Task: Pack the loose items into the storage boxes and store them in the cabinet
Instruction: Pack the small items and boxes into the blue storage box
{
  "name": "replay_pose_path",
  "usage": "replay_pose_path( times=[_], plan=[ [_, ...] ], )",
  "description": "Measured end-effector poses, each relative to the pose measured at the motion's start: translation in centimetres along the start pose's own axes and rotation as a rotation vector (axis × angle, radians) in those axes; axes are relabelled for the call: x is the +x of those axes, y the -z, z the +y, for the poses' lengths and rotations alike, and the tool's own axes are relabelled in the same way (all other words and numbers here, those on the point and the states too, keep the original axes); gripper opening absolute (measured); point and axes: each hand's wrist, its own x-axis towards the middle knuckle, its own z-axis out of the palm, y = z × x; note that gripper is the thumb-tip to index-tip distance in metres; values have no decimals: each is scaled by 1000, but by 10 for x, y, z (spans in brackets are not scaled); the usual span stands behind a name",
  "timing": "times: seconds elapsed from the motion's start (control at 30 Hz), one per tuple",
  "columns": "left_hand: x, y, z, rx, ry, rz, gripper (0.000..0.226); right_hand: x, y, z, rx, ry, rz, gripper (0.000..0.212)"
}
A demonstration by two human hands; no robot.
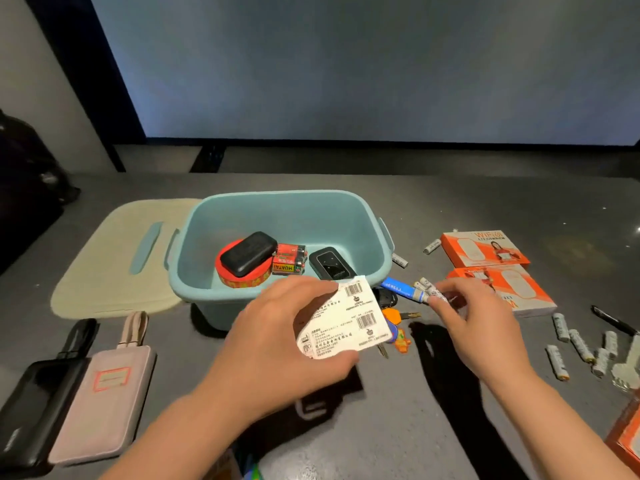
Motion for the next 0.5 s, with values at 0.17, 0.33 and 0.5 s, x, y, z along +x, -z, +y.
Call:
replay_pose_path(
  times=[0.17, 0.33, 0.5],
  plan=[
    [60, 53, -19, 119, 84, 79, 61, 47, 16, -75, 124, 206, 98, 6],
    [127, 39, -54, 308, 105, -198, 51, 85, -5, -107, 156, 205, 75, 6],
    [179, -17, -84, 485, 79, -404, 47, 108, -26, -107, 135, 168, 47, 8]
  ],
)
